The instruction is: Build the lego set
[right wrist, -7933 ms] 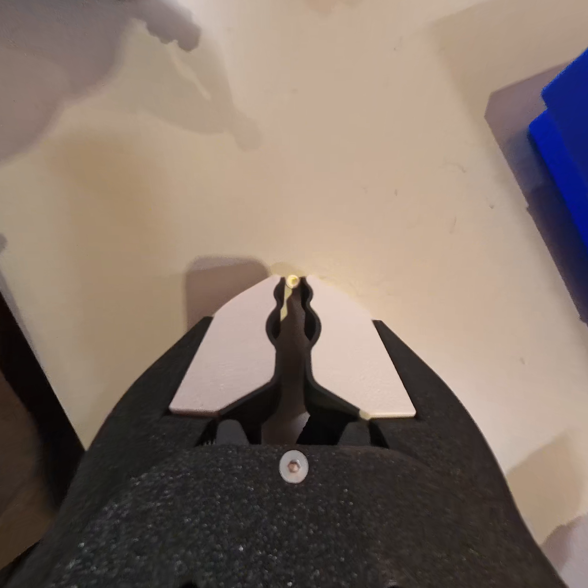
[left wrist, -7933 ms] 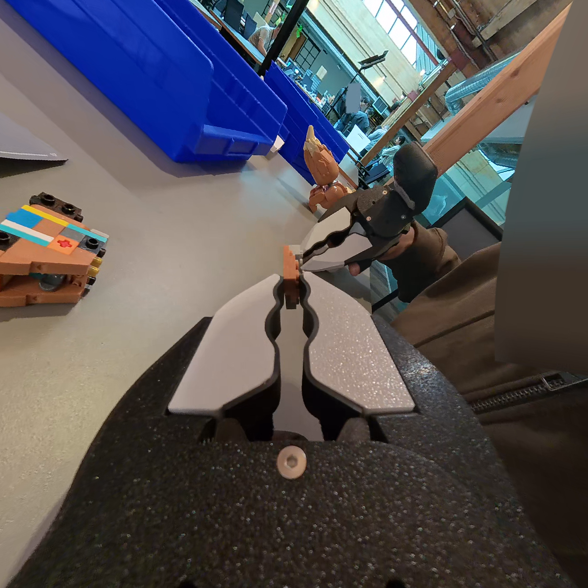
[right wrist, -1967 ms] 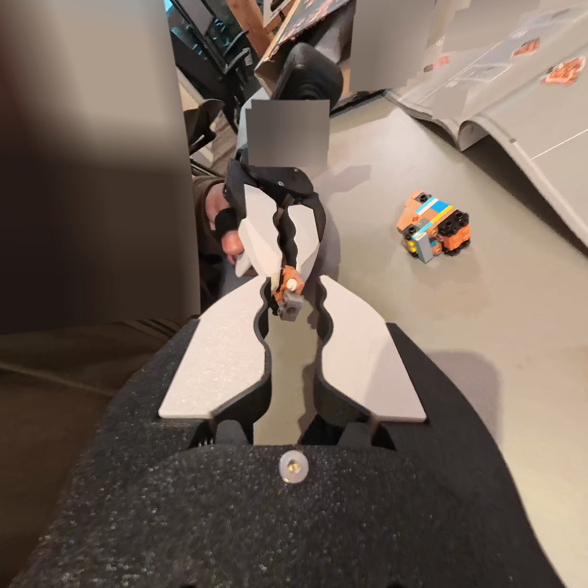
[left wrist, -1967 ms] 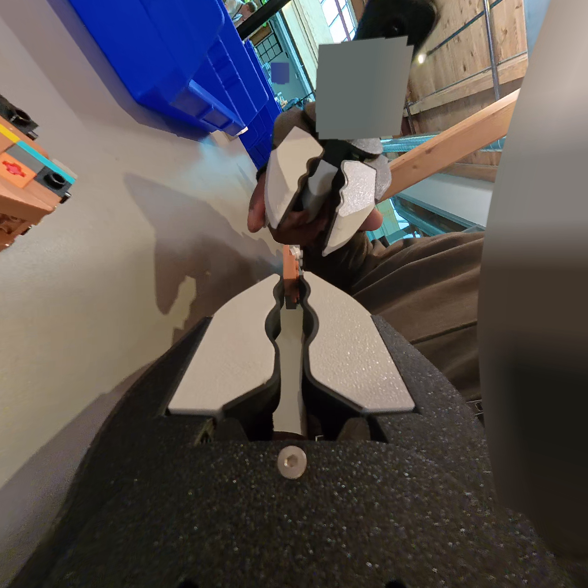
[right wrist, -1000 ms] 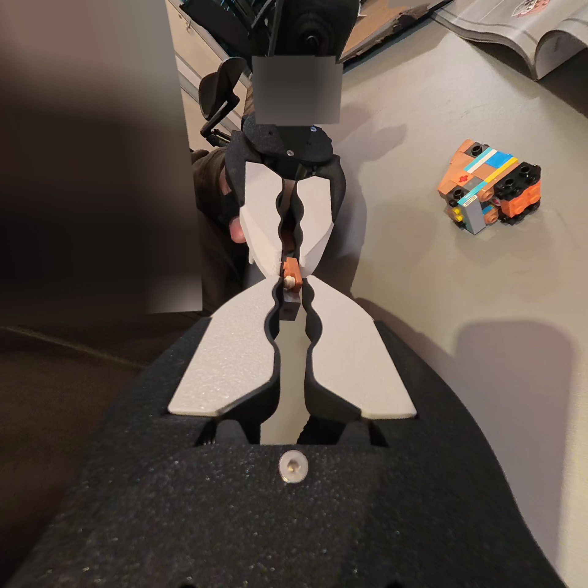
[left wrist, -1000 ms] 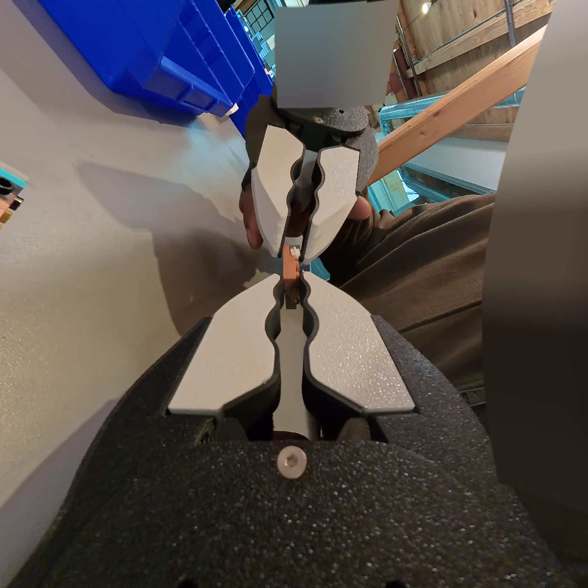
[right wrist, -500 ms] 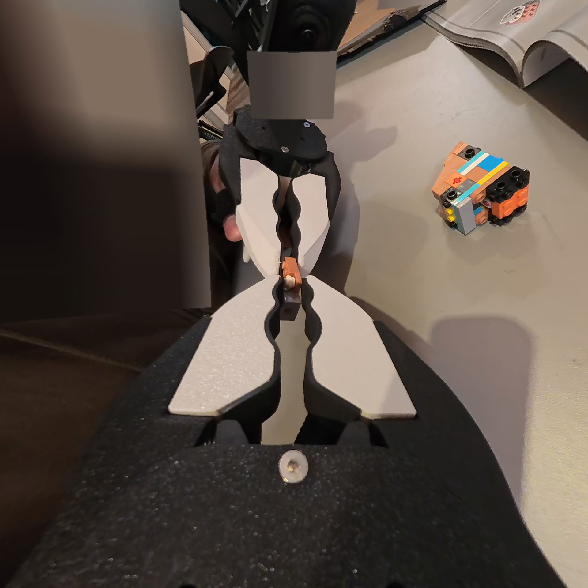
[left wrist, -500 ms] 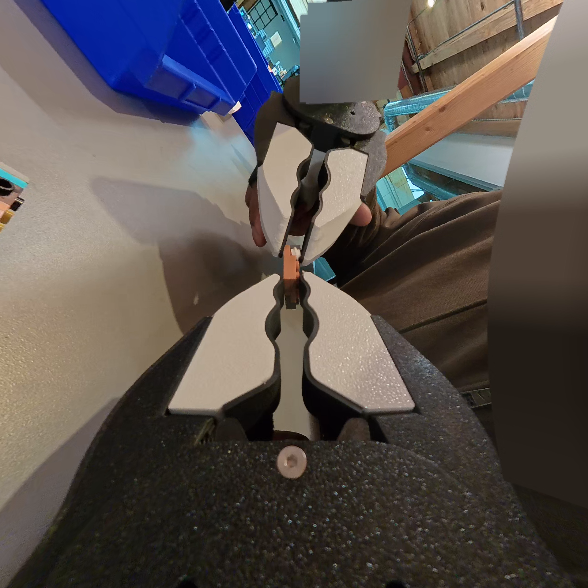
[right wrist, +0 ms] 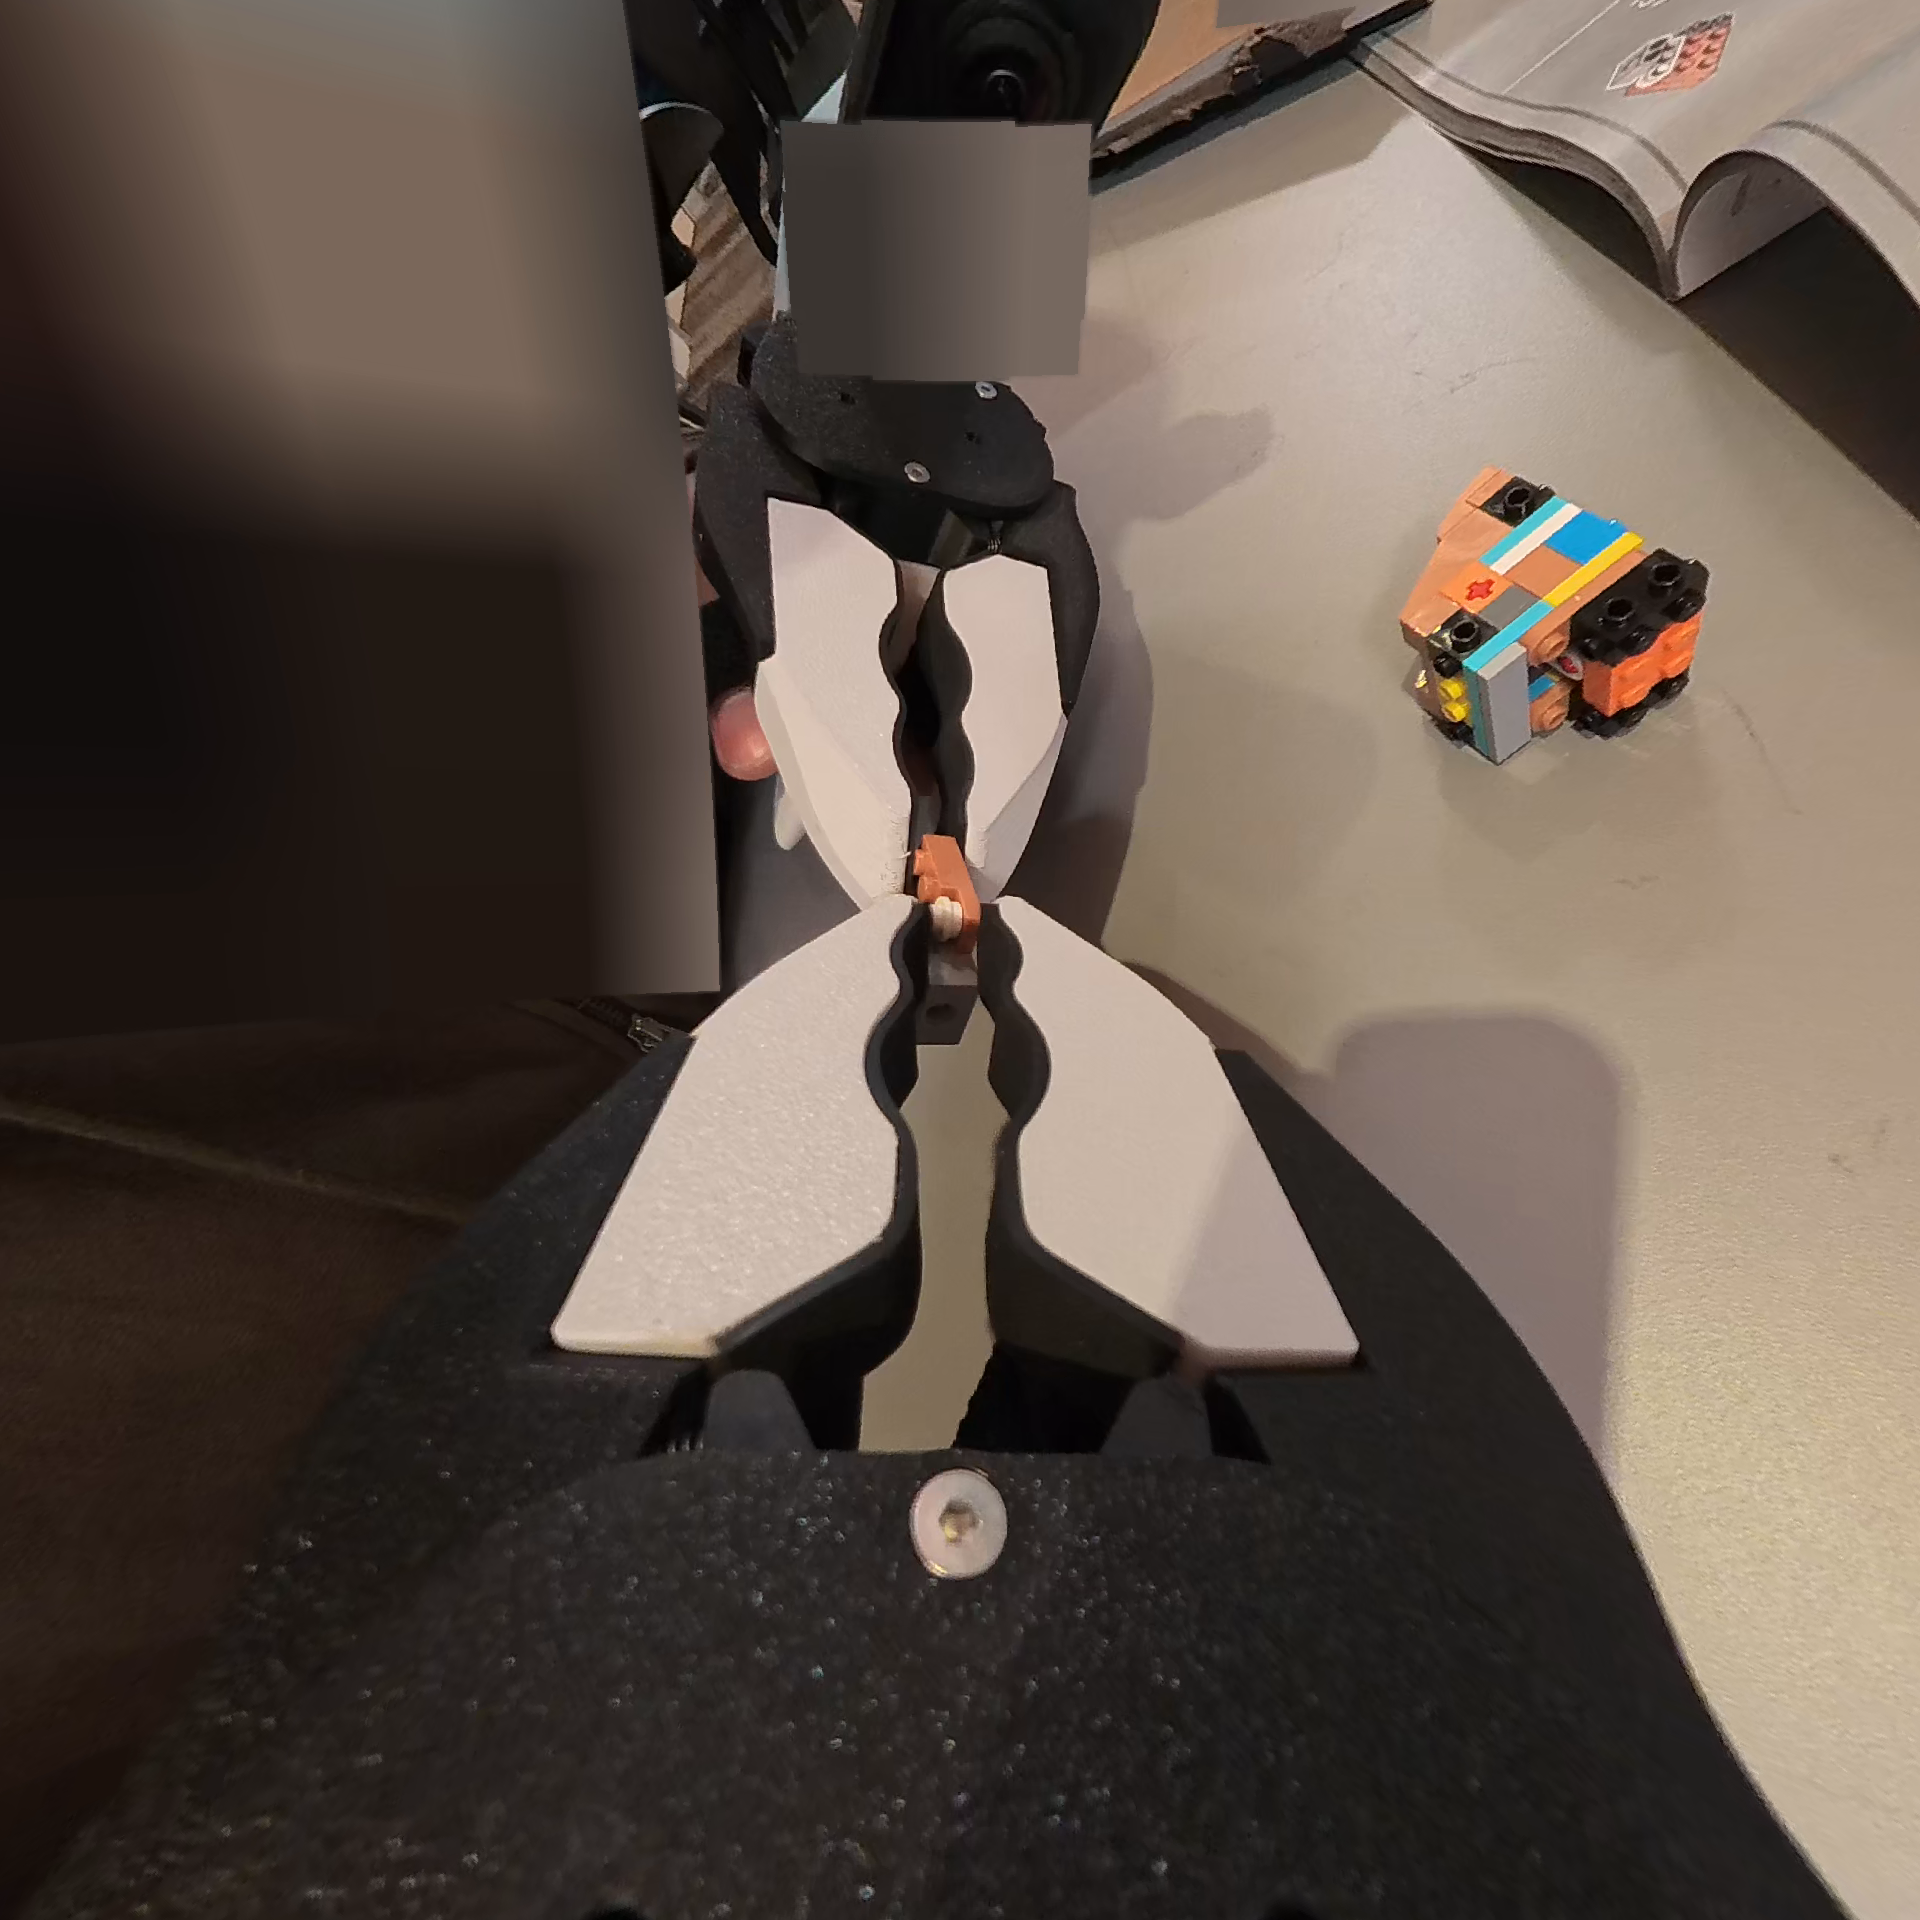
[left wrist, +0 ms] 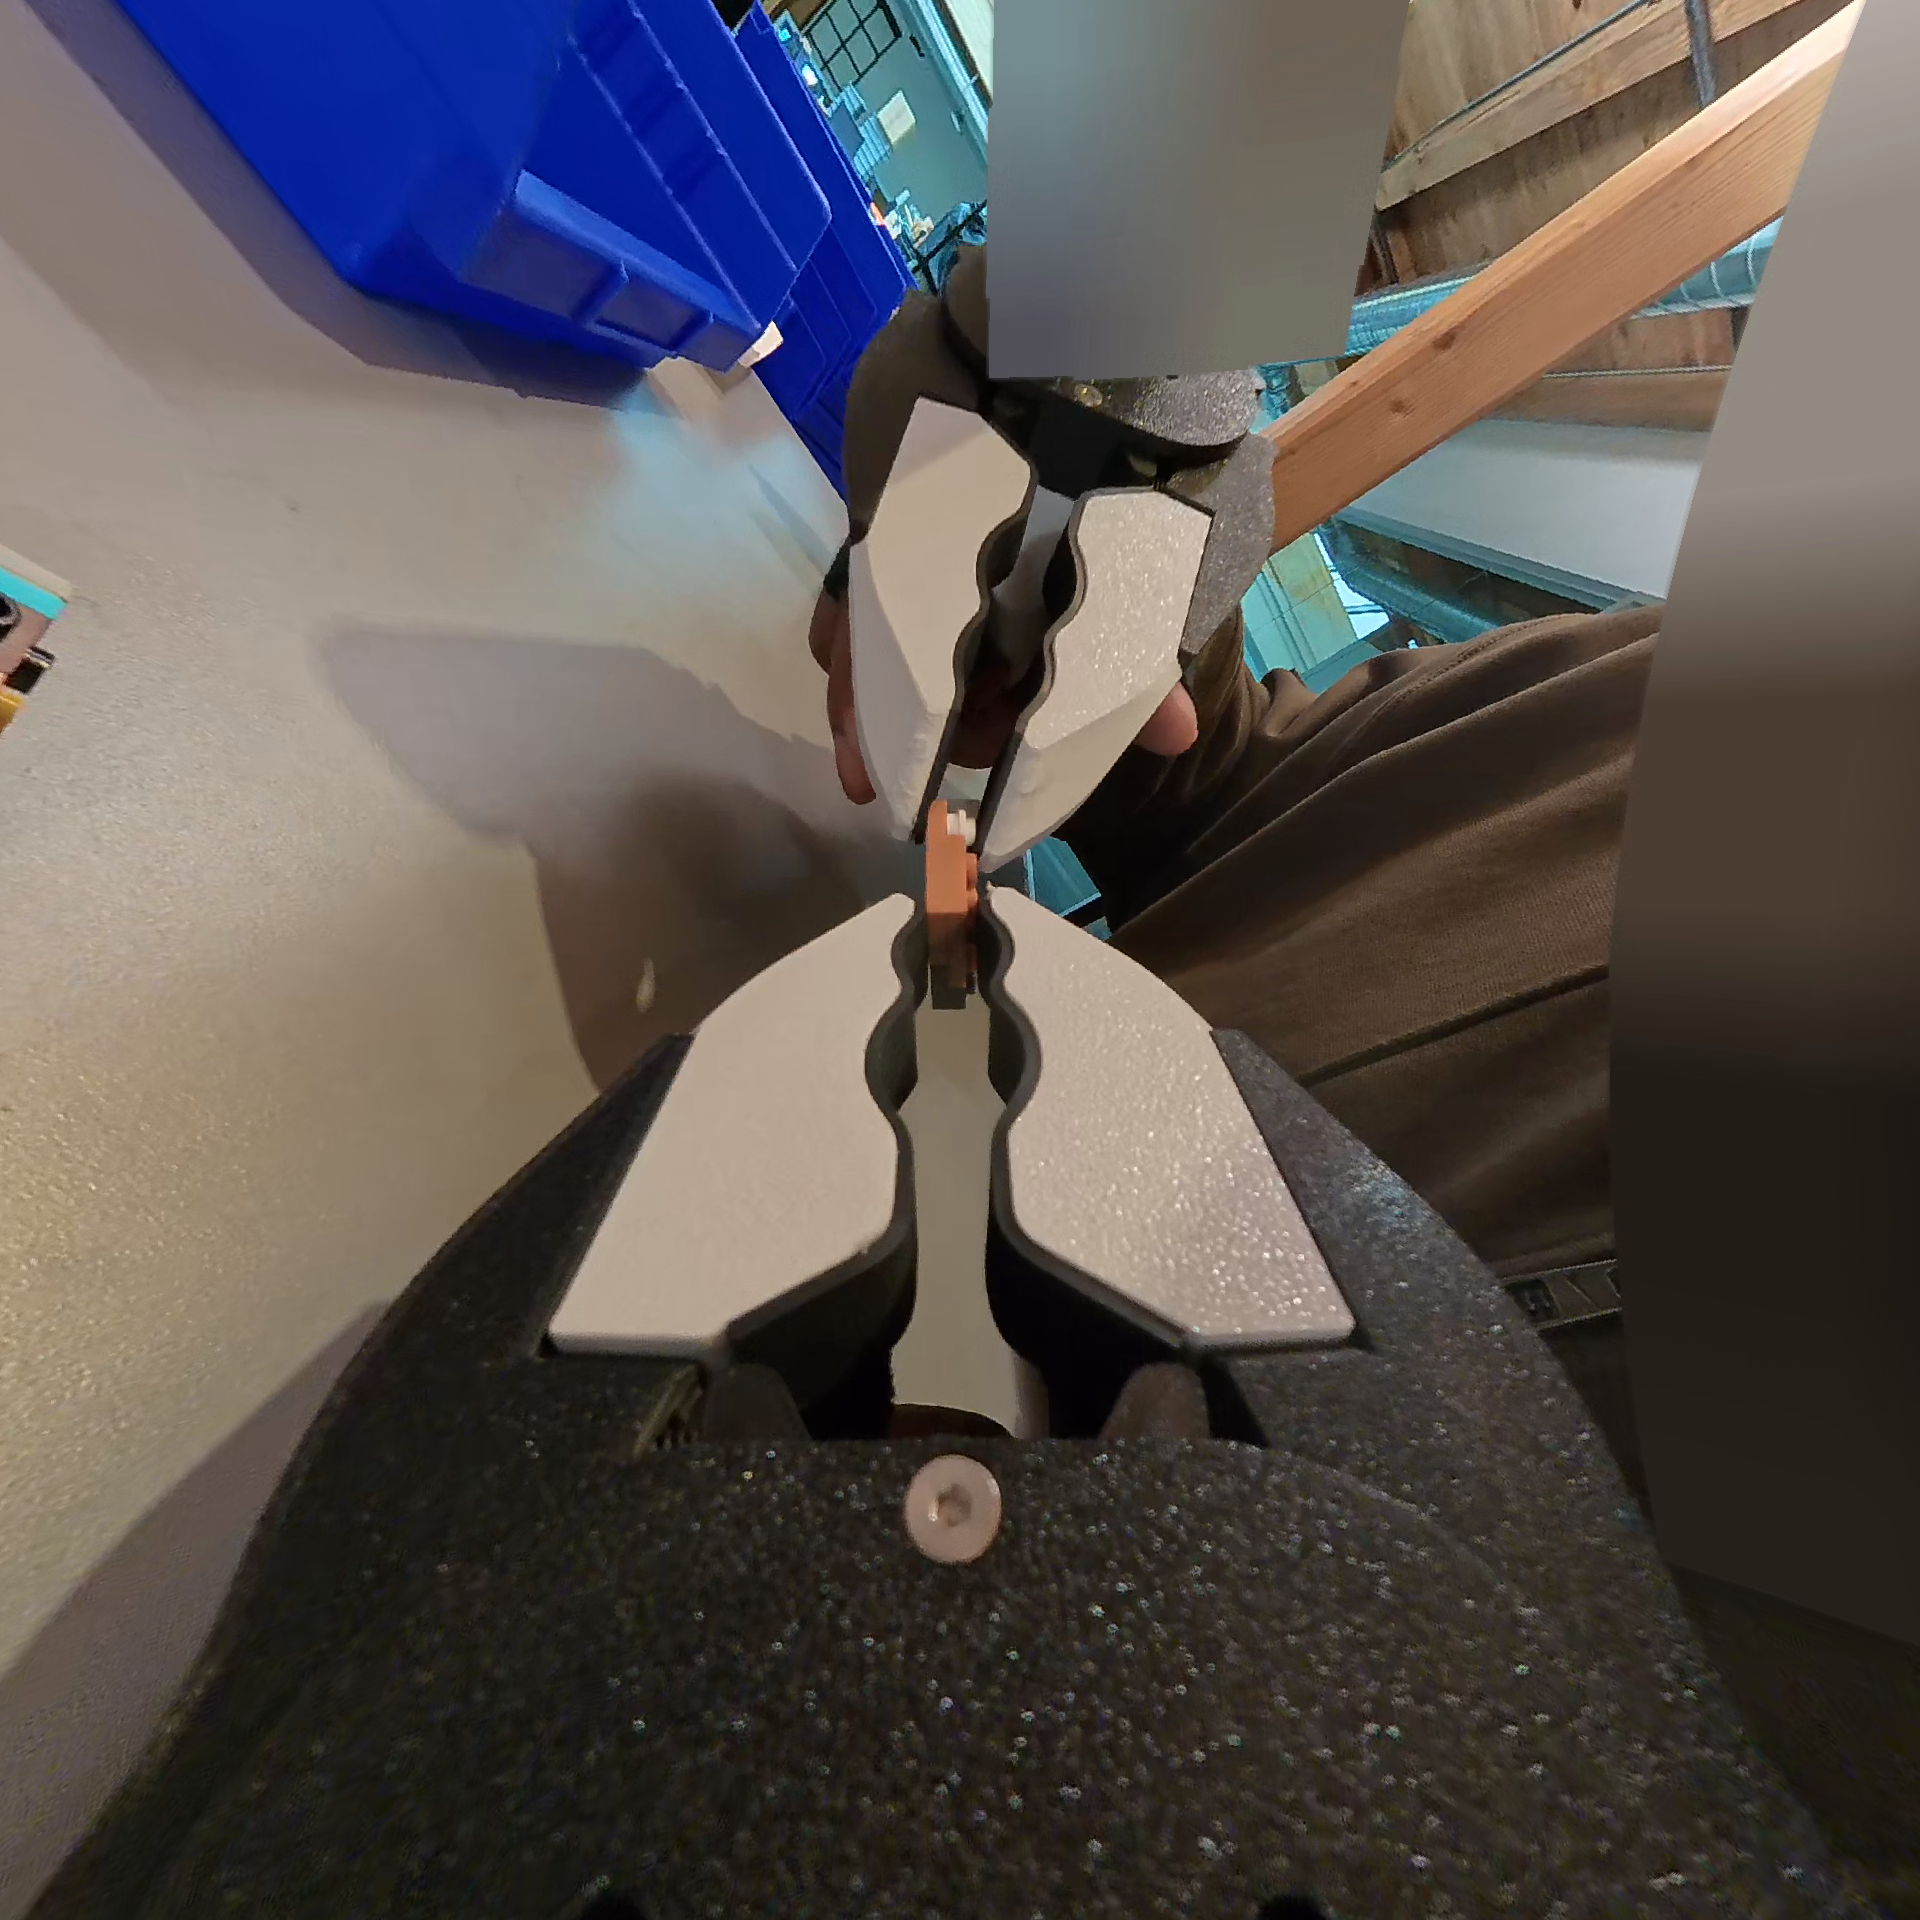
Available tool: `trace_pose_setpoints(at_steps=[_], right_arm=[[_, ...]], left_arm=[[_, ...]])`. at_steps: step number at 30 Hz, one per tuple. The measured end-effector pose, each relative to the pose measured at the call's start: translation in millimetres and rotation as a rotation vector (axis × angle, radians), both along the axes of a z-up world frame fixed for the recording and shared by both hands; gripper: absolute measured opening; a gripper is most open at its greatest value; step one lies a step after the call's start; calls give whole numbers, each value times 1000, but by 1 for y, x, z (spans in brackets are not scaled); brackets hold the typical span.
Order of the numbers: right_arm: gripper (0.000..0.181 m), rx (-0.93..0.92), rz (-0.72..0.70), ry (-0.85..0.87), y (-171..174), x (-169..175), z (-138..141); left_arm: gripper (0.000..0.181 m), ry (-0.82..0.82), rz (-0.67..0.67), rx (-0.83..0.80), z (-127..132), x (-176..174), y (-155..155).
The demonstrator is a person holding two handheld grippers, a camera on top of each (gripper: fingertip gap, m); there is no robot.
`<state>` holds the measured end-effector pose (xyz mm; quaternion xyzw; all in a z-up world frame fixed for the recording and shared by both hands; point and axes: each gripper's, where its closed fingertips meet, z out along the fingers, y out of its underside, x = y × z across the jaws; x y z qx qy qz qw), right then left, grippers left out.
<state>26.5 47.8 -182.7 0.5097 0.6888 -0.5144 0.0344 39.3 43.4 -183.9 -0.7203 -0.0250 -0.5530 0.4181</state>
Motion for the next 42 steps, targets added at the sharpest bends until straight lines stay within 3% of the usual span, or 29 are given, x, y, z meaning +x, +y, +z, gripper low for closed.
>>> trace_pose_setpoints(at_steps=[14, 16, 19, 28, 38, 42], right_arm=[[10, 32, -38, 87, 2, -5, 3], [42, 83, -37, 119, 5, -5, 4], [55, 197, -11, 208, 8, 0, 4], [43, 334, 25, 414, -1, 0, 8], [35, 345, 159, 526, -22, 4, 6], [22, 383, 176, 546, -25, 5, 2]], left_arm=[[8, -36, 22, 1, 3, -5, 2], [8, -54, 49, -8, 3, -9, 3], [8, -122, 78, -27, 5, -16, 3], [9, -341, 117, -76, 11, -21, -7], [8, -354, 123, -115, 8, -11, -24], [9, -346, 112, -127, 7, -7, -28]])
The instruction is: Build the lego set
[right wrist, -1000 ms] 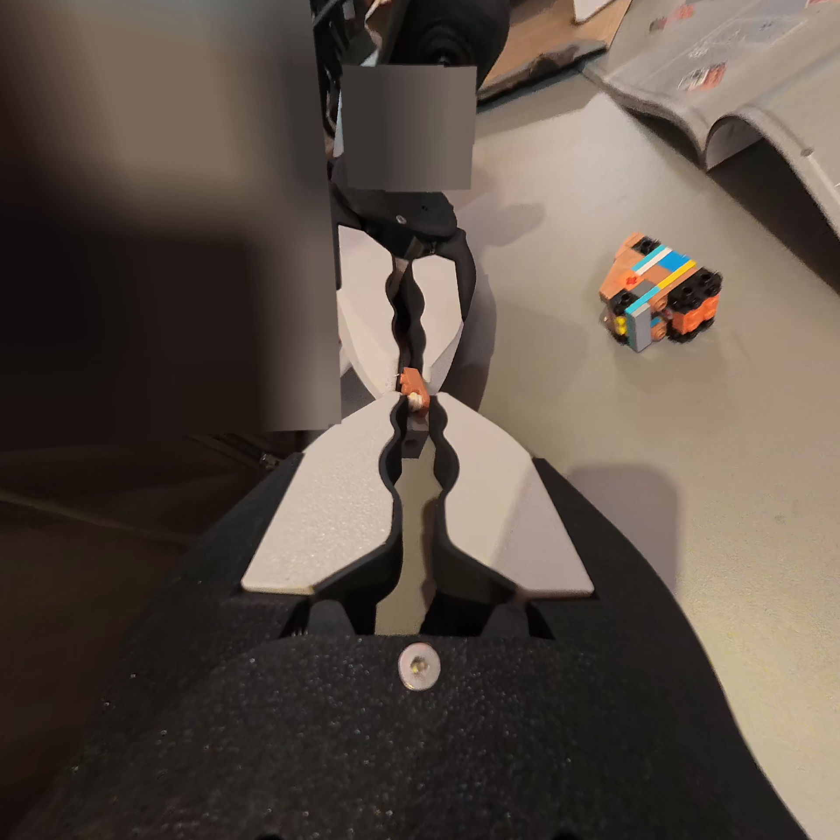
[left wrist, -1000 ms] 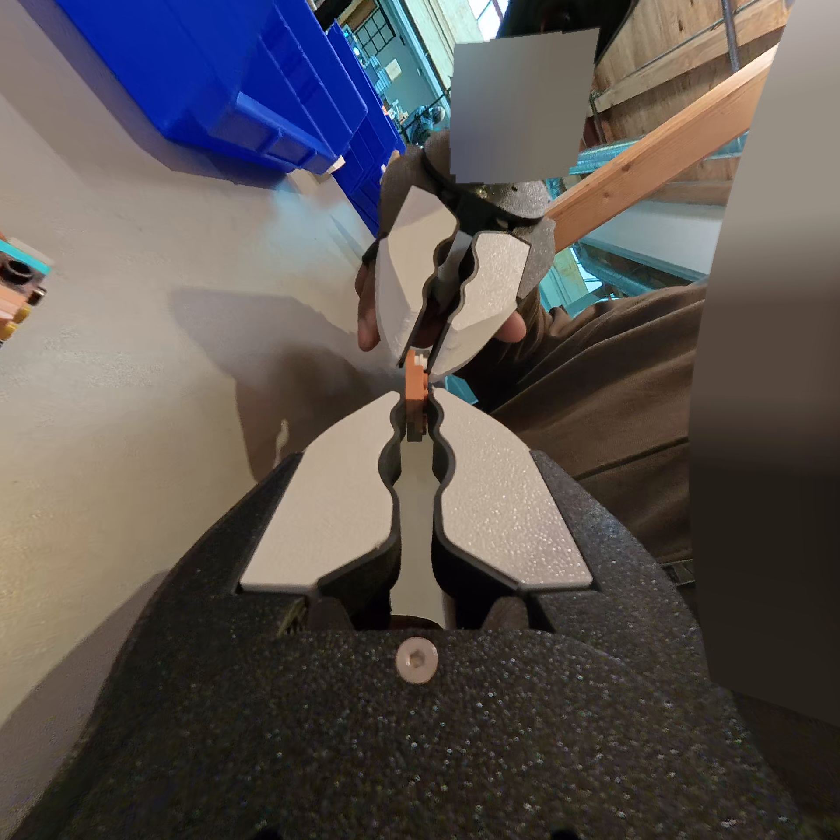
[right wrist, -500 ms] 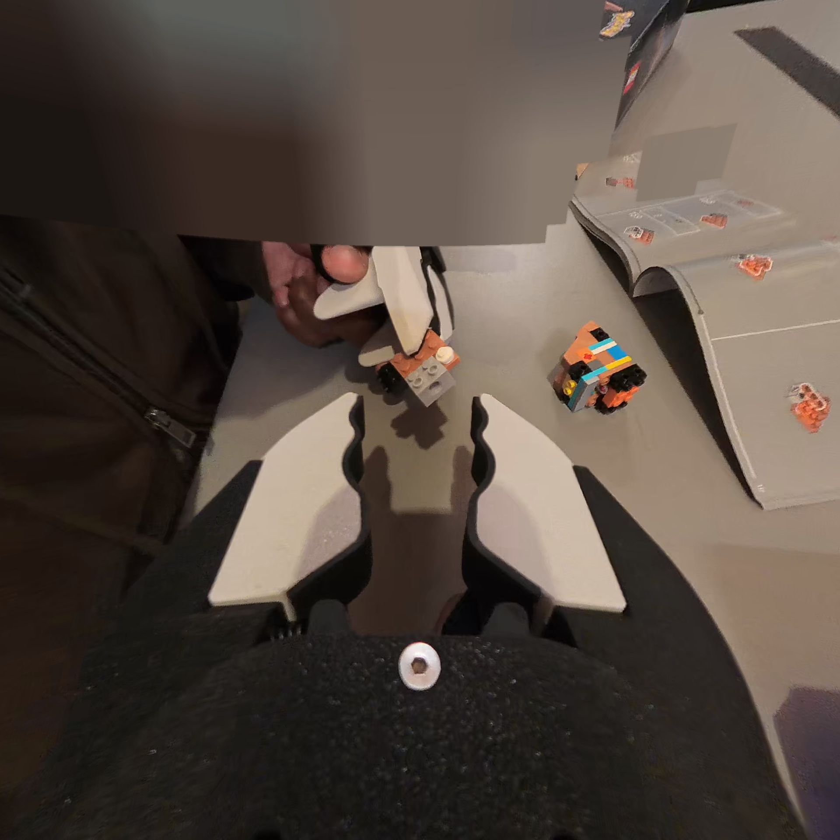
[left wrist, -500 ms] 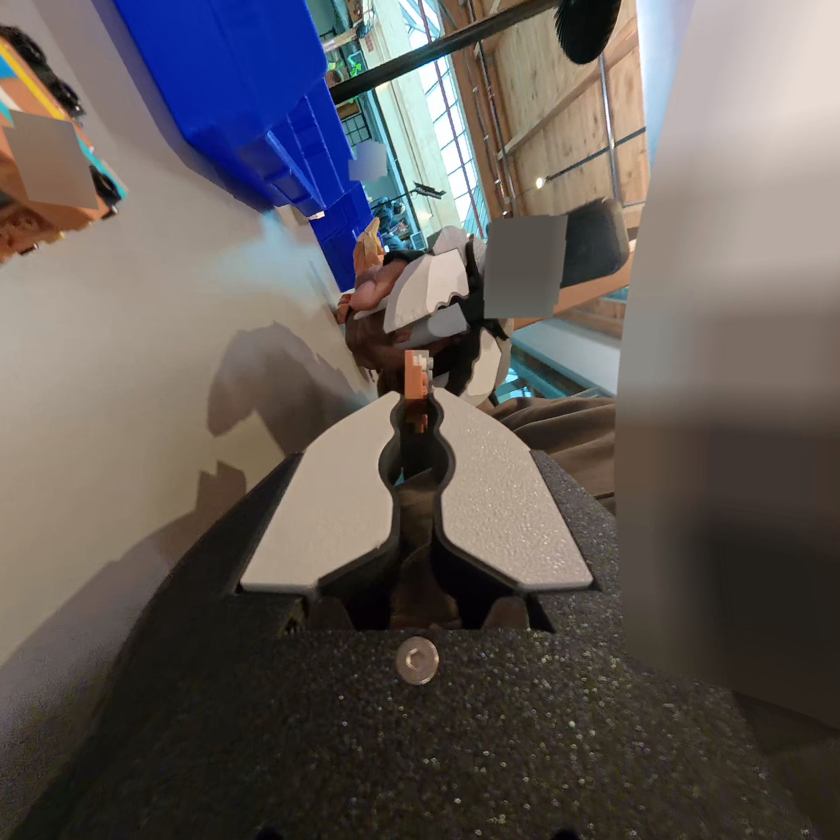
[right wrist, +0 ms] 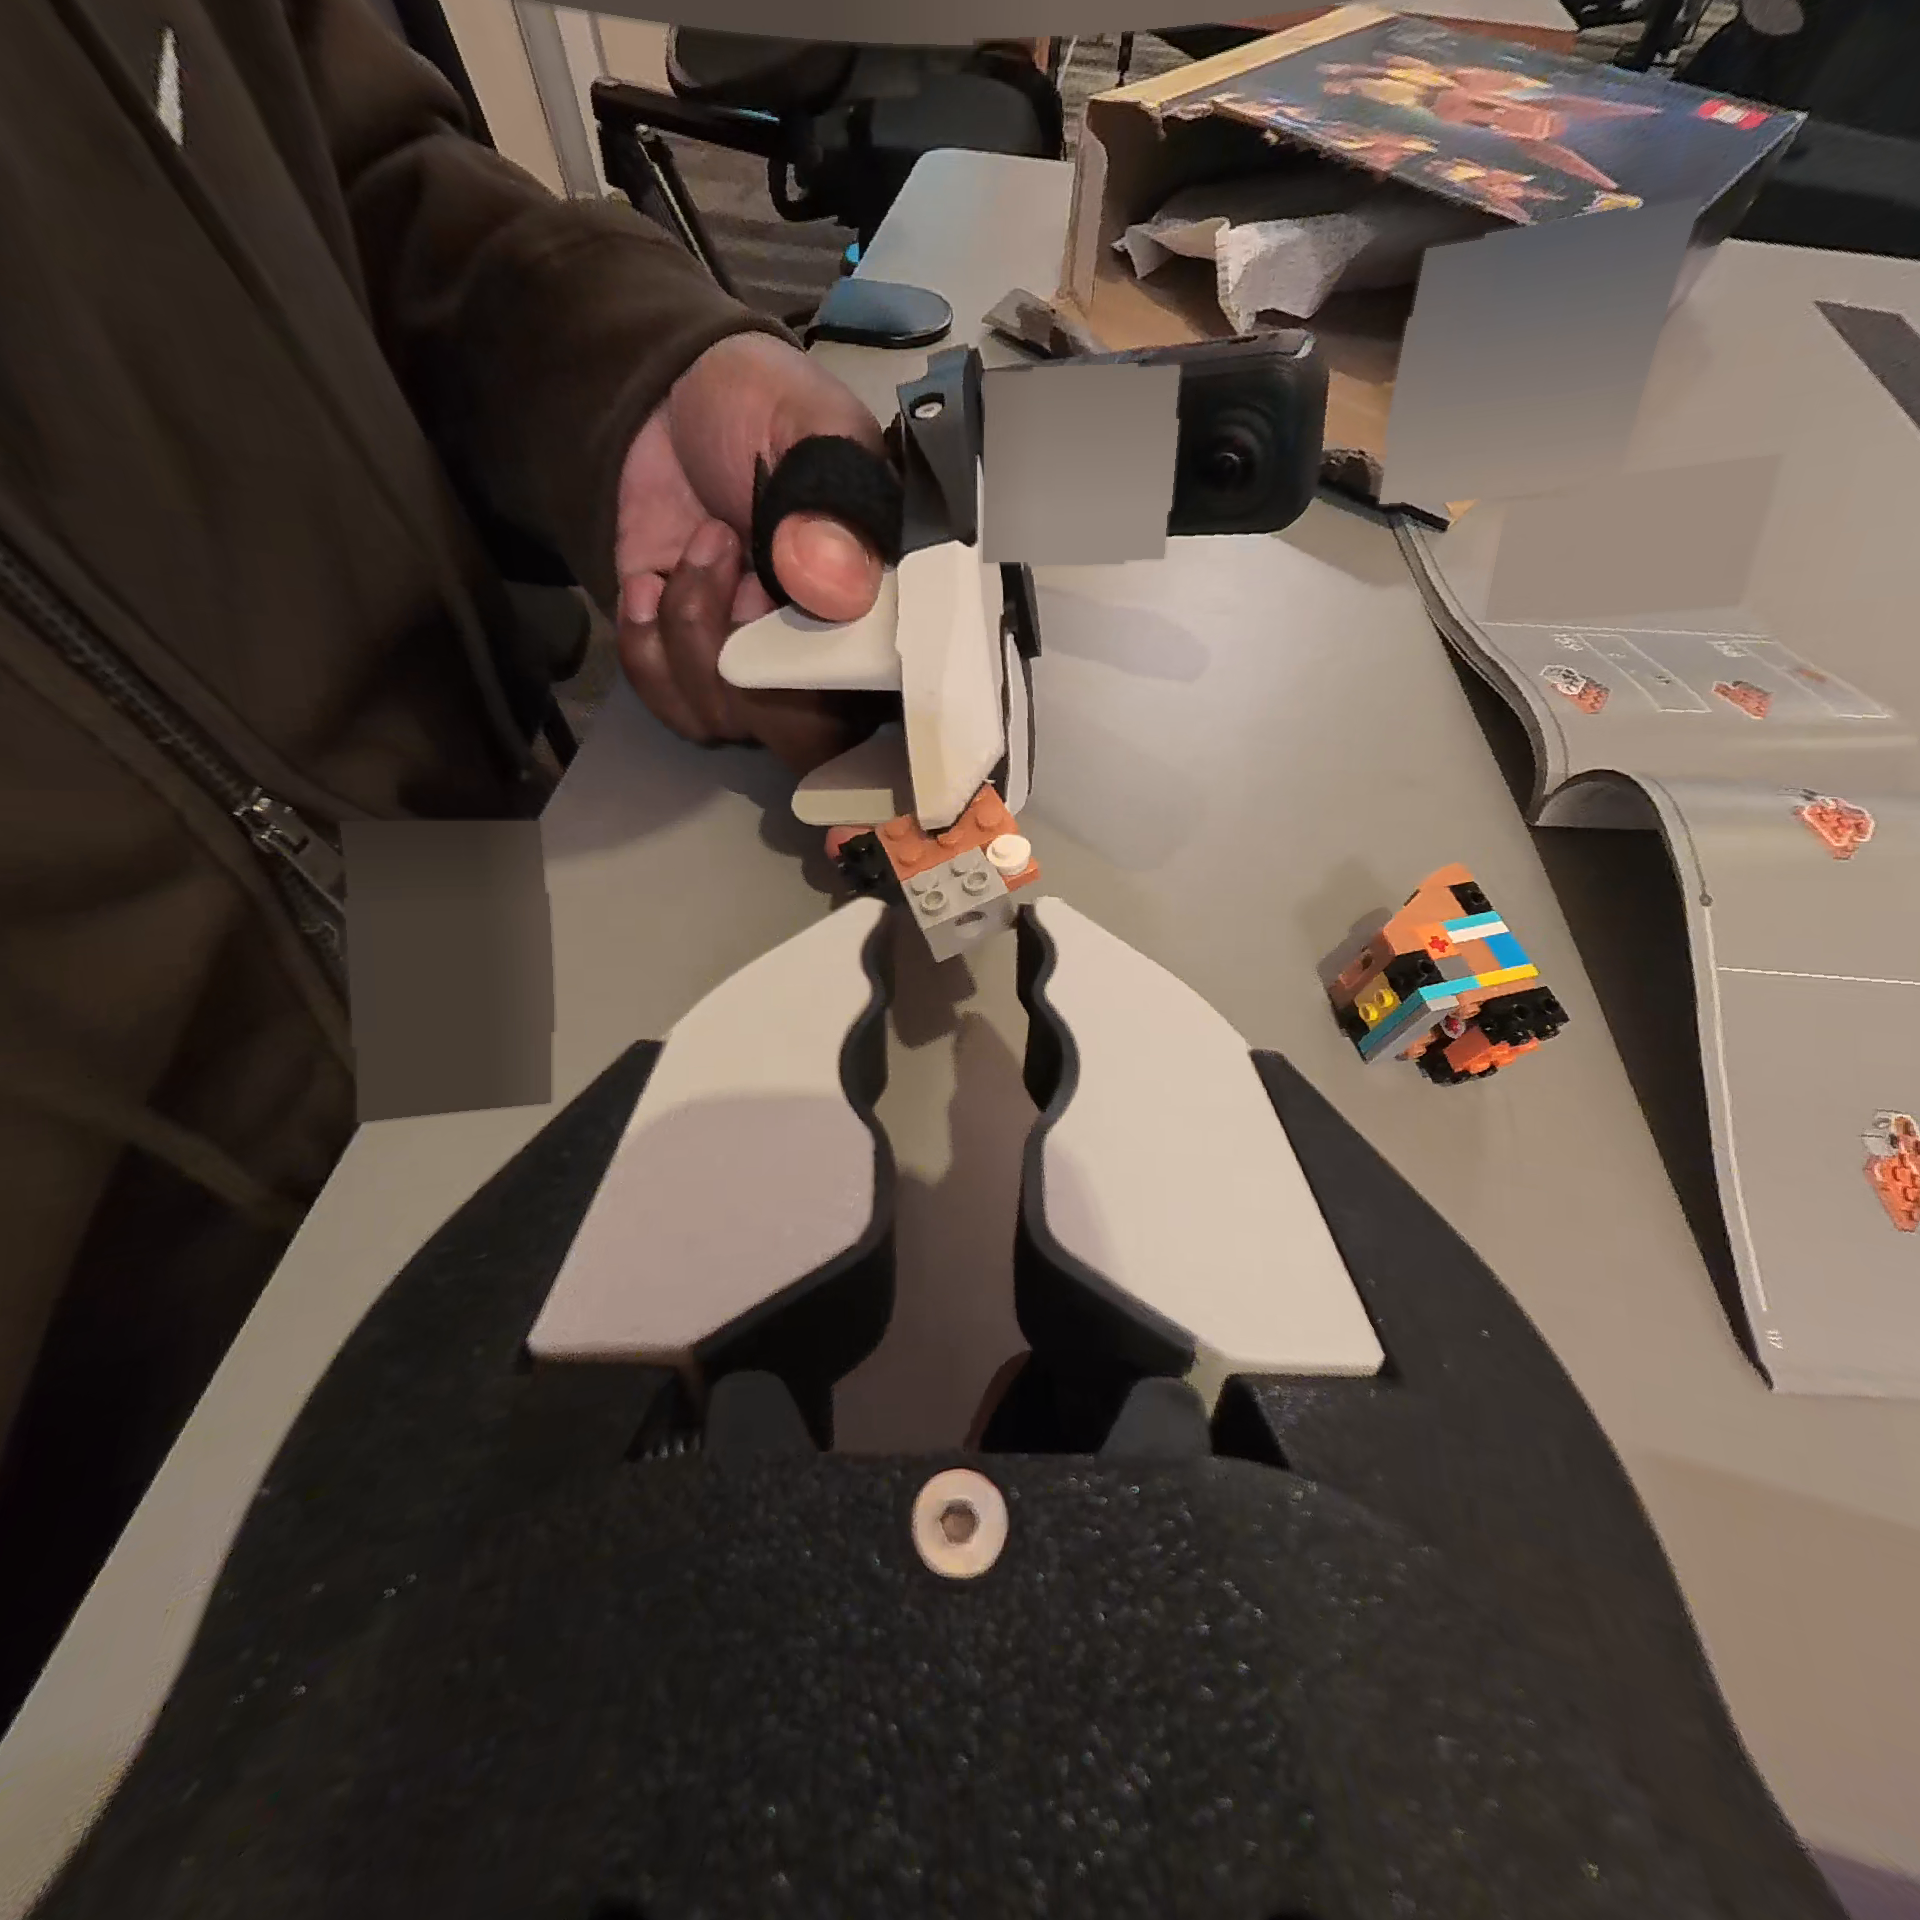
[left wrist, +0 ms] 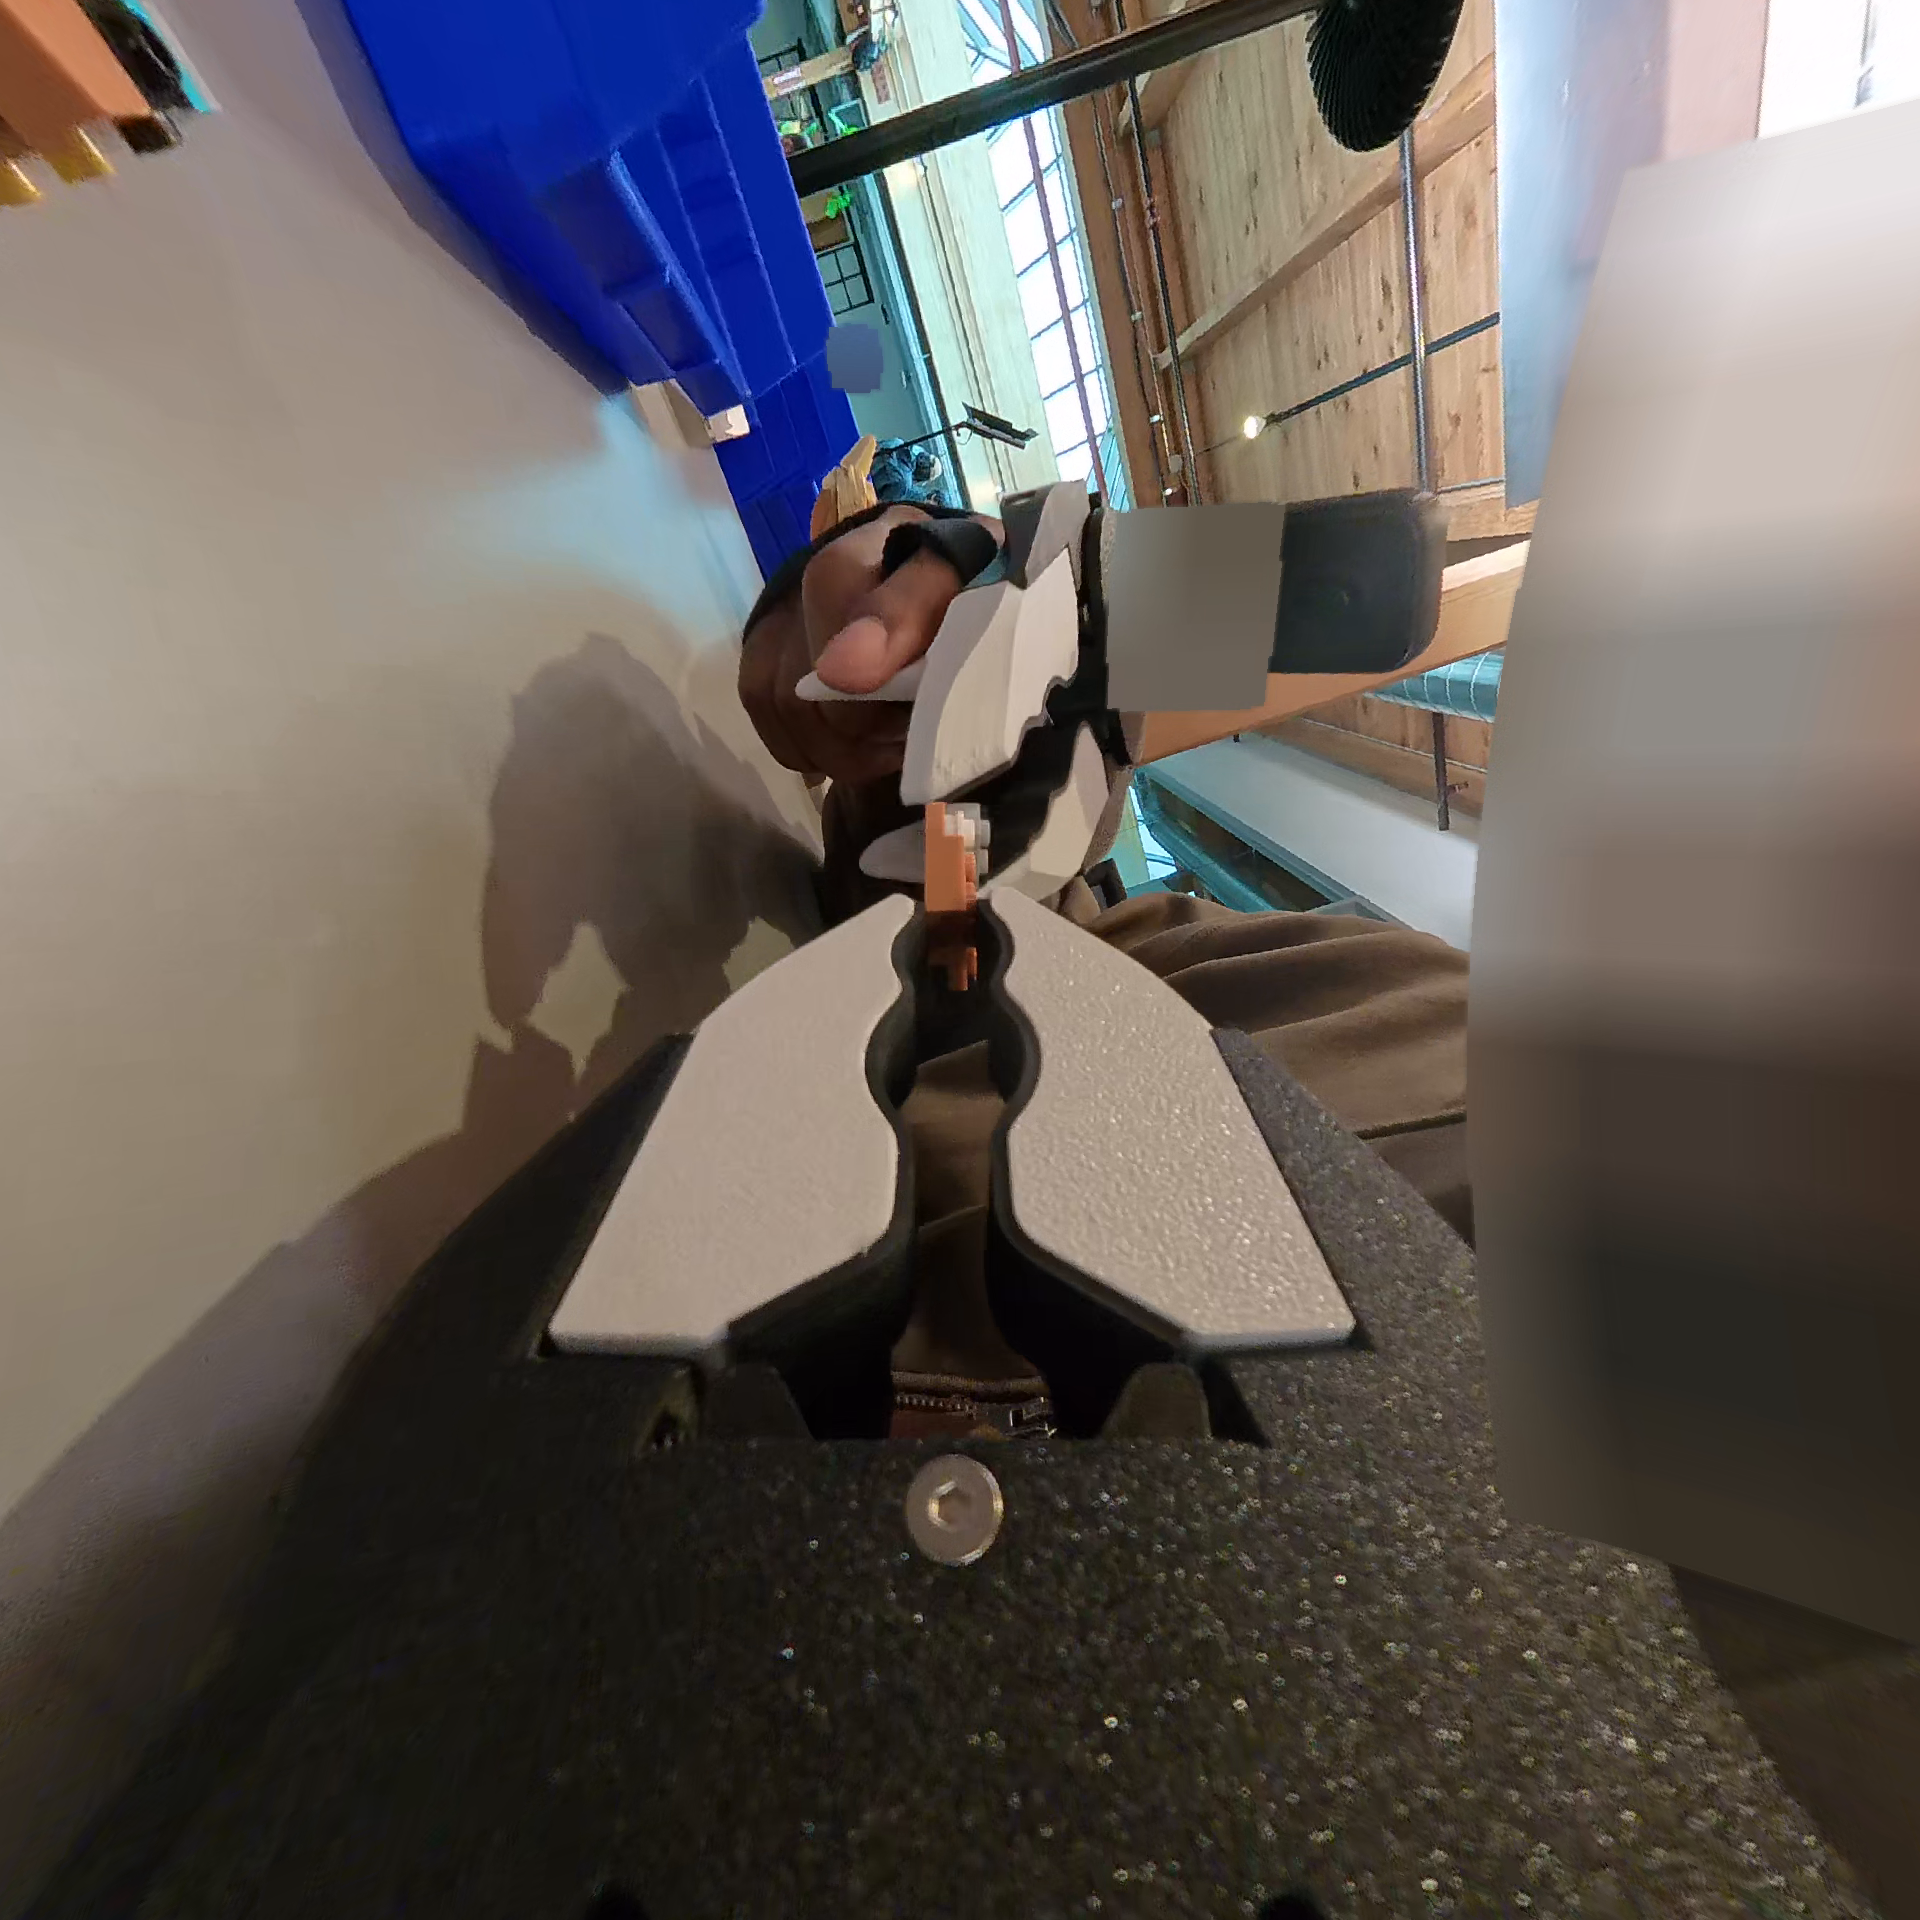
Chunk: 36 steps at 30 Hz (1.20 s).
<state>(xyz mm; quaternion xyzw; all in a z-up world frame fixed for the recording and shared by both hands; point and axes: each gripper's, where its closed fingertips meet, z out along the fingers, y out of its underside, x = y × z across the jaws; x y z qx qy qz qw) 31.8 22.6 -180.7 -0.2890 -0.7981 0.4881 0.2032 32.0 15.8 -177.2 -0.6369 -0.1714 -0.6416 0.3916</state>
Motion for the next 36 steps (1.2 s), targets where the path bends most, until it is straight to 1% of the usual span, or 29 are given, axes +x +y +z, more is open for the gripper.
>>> trace_pose_setpoints(at_steps=[1, 6, 12, 15, 17, 21, 23, 27, 31, 33, 36], right_arm=[[18, -2, -4, 5, 0, 0, 0], [18, -45, -45, -22, -1, 1, -4], [18, -68, -155, -127, 6, 3, -20], [18, -39, -226, -189, 12, 2, -35], [18, 24, -259, -225, 17, 2, -48], [18, 130, -281, -281, 21, 5, -68], [20, 143, -274, -297, 22, 7, -73], [32, 96, -245, -302, 22, 11, -69], [41, 60, -245, -269, 36, 10, -60], [42, 52, -281, -213, 50, 0, -51], [44, 41, -374, -102, 74, -26, -36]], left_arm=[[8, 1, 2, -1, 0, 0, 0], [10, 40, 25, -6, -2, -3, 1], [16, 216, 143, -20, -10, -28, 7], [15, 287, 204, 45, -2, -43, 7], [15, 366, 243, 97, 2, -51, 7], [14, 552, 289, 207, 10, -64, 7], [13, 598, 292, 251, 15, -67, 6], [11, 677, 282, 319, 23, -72, 6], [14, 830, 309, 334, 24, -94, 15], [15, 916, 331, 329, 25, -111, 26], [16, 1006, 329, 304, 30, -135, 51]])
